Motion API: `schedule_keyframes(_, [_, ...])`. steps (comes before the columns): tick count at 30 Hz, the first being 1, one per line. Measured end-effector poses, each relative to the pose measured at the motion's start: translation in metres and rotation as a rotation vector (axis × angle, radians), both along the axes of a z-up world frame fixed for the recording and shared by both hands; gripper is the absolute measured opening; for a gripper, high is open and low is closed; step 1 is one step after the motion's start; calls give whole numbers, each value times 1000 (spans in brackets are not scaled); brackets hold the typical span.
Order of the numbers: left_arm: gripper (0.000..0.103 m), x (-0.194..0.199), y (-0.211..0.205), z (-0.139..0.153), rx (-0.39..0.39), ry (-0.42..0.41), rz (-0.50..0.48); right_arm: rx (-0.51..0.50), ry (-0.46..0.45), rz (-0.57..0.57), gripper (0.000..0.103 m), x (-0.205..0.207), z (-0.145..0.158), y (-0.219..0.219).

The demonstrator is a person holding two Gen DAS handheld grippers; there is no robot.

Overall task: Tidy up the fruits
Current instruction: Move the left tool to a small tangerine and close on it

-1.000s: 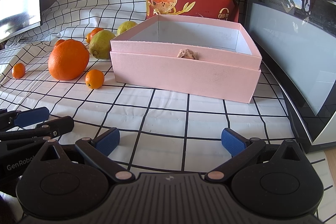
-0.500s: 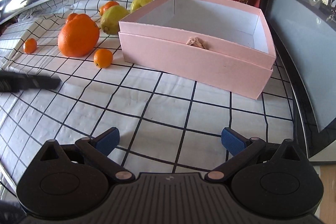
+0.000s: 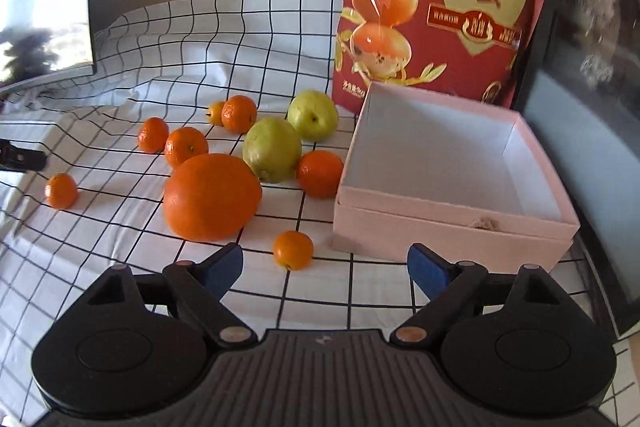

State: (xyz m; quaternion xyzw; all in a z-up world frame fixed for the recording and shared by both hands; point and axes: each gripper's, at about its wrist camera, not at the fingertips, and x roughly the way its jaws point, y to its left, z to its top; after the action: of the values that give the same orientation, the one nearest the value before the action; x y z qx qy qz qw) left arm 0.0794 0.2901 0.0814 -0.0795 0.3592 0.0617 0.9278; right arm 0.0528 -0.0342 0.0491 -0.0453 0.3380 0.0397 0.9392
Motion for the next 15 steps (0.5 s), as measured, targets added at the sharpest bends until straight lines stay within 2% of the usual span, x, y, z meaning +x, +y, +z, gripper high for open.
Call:
schedule_keyframes(2, [40,2,21,-4,-44,7,68,-3,-11,-23,90,-4,0,4])
schedule_keyframes(5, [40,-6,46,-3,-160,-46,160,7,14,2,88,-9,1,1])
schedule_keyframes(8, [40,-13,47,-3,-214,-64,150,-21,6,31,86,-16,1,-4])
schedule_keyframes(9, [40,-13,42,-5,-205,-61,111,-19,14,40,84,-16,1,-7])
schedule_keyframes(12, [40,-16,19,-9,-109,-52,20,11,25,78,83,-14,-1,-11])
schedule_keyframes(15, [40,-11,-3,-17,-61,-36,-19,15,45,96,83,-12,-7,-10])
